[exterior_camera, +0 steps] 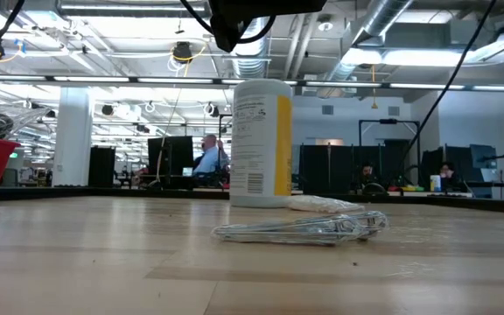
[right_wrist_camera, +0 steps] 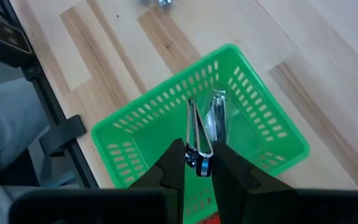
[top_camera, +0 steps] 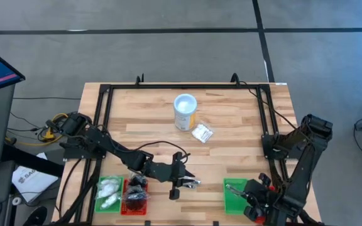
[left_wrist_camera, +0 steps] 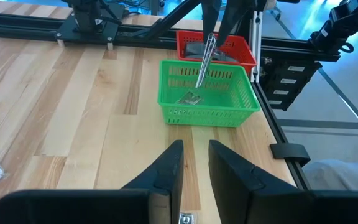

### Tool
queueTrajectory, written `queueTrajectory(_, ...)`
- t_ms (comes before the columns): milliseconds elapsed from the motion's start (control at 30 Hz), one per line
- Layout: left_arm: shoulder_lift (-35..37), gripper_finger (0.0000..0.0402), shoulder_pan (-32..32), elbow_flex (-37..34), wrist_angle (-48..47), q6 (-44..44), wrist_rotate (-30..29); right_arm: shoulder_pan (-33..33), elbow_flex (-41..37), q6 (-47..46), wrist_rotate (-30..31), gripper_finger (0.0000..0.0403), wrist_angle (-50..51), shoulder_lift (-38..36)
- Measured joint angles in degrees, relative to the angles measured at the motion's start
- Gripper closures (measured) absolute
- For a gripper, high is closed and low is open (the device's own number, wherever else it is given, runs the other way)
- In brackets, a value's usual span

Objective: Pick & Place Travel size toiletries
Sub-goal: Put the nail cutter into the right green bin

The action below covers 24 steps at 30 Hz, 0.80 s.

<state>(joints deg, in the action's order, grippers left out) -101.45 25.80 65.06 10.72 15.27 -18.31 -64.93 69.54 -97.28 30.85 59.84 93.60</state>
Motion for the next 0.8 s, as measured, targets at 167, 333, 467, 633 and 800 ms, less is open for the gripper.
queueTrajectory(167, 0.0, 0.0333, 0.0, 0.0, 0.0, 0.0, 0.0, 0.0, 0.0, -0.2, 0.0, 0.0360, 0.0, 0.0)
queueTrajectory(333, 0.0, 0.0333, 0.0, 0.0, 0.0, 0.0, -0.2, 0.5, 0.0, -0.2, 0.0, 0.0323, 0.0, 0.0)
queueTrajectory(467, 0.0, 0.0333, 0.0, 0.0, 0.0, 0.0, -0.2, 0.6, 0.0, 0.1, 0.0, 0.0299, 0.0, 0.1)
queueTrajectory(633, 0.0, 0.0333, 0.0, 0.0, 0.0, 0.0, -0.2, 0.6, -0.2, 0.2, 0.4, 0.0295, 0.1, 0.1)
queueTrajectory(800, 0.0, 0.0333, 0.0, 0.0, 0.0, 0.0, -0.1, 0.6, -0.2, 0.4, 0.8, 0.0300, 0.1, 0.1)
